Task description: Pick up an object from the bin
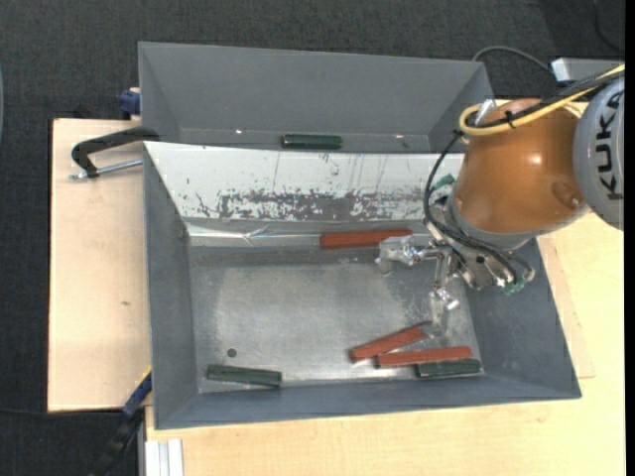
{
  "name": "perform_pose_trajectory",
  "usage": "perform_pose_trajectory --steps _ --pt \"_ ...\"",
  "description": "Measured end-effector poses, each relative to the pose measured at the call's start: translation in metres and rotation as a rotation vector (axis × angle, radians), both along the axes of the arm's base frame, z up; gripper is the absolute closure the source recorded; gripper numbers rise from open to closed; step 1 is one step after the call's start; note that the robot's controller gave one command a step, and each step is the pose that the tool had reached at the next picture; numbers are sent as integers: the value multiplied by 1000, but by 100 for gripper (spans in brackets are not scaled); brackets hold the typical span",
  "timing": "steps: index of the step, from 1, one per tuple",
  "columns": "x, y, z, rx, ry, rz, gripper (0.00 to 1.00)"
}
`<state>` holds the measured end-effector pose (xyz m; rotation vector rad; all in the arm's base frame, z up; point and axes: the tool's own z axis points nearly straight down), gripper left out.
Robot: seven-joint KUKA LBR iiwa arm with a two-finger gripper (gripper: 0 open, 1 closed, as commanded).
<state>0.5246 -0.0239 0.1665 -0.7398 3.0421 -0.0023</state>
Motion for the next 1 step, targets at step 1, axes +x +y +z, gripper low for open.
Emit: perform_pose_trajectory --steps 1 --pt "-14 -9 -62 -1 5 107 0"
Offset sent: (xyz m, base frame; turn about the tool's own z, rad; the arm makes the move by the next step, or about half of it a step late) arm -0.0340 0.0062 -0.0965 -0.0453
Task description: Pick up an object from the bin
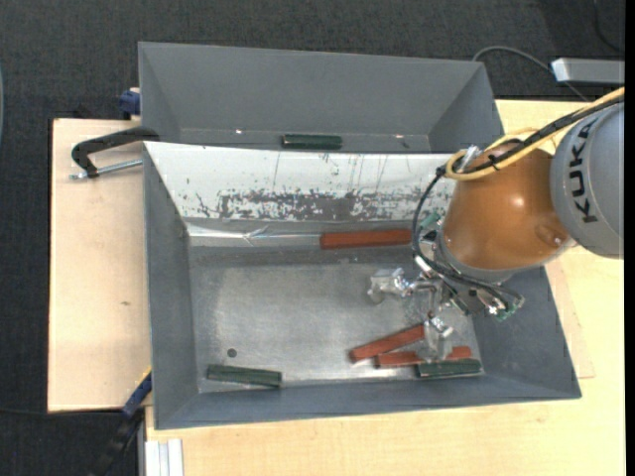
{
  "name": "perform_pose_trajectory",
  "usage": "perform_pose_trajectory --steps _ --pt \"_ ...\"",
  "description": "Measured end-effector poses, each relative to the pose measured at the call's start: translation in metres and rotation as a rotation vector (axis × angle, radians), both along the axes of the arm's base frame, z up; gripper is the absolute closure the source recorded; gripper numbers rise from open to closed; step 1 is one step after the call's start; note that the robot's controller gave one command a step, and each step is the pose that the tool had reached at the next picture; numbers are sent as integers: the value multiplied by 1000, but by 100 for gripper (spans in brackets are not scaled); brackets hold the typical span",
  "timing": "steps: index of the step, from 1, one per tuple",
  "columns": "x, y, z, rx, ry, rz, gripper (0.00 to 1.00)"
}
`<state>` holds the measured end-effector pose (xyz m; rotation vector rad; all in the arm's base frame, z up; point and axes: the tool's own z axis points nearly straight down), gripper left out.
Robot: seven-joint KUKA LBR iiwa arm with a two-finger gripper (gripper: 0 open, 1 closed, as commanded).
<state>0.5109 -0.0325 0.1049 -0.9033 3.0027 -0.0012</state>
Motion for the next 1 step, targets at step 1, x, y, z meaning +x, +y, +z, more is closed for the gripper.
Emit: perform_pose_trajectory --steps 1 --pt "-19 17 -33 2 3 -61 100"
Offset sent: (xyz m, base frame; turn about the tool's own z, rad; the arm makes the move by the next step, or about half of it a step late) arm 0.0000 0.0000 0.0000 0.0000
